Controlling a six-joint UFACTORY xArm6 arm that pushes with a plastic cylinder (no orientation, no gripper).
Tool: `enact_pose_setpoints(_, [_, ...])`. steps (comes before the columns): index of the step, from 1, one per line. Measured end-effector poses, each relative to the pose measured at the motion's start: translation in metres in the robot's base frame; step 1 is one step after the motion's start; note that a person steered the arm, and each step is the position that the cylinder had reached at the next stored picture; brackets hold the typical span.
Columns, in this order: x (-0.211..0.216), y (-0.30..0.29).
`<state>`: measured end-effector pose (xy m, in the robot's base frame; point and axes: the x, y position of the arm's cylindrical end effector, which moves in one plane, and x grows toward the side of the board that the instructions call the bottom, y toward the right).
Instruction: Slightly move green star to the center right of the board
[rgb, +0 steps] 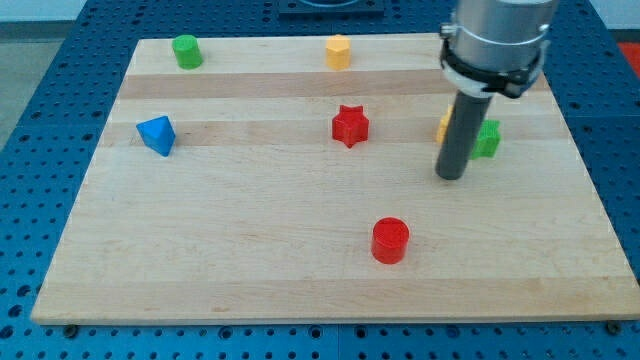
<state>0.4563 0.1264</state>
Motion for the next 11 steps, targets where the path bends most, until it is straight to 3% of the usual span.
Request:
enact_pose_setpoints(4, [-0.054, -0.009])
enact_pose_setpoints(11, [-0.053, 0.064])
